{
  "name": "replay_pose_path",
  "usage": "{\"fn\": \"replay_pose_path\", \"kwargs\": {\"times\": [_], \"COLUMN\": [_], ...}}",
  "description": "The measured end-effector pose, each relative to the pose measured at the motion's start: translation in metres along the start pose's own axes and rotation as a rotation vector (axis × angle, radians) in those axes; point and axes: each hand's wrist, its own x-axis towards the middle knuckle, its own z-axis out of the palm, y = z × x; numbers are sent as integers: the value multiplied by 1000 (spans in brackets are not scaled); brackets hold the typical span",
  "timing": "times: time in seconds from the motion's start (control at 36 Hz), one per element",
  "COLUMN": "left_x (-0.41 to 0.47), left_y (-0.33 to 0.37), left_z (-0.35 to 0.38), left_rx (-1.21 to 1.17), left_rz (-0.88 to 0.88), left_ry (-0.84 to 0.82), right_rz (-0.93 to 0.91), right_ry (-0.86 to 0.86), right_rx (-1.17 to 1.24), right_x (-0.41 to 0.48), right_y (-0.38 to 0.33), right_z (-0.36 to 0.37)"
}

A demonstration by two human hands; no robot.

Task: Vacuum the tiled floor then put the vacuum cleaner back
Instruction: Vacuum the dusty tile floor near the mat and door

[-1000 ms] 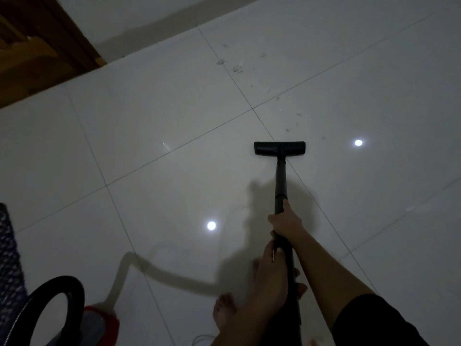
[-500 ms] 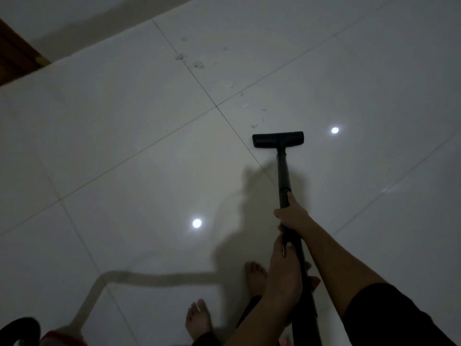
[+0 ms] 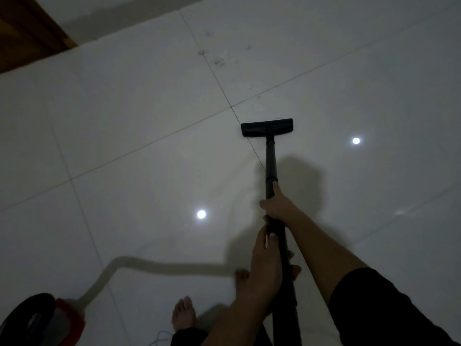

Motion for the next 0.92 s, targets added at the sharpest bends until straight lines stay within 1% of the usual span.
{"fn": "replay_pose_path", "kwargs": {"times": [0.03,0.08,0.22,0.36,0.53,0.69,0.78,0.92], "left_x": [2,12,23,45,67,89,102,118], "left_y": [2,7,31,60,97,141,159,192], "left_z": [1,1,-10,-33,-71,-117,-141,-168], "left_rx": [-71,-116,-206,-193,-265,-366,-361,-341], "left_rz": [11,9,9,21,44,72,84,115], "left_ry": [-5,46,58,77,103,148,167,169], "right_rz": [-4,-18,-34,-62,-80,-118,-129,-143], "right_ry": [-8,-17,-39,-39,-51,-88,-113,-104], "right_rx": [-9,-27,-66,-103,-148,-205,-240,-255], "right_x": [3,6,19,38,63,80,94,114], "right_y": [-5,-17,-47,-90,-144,-213,-246,-288], "right_z": [-2,-4,-1,8,30,62,76,92]}}
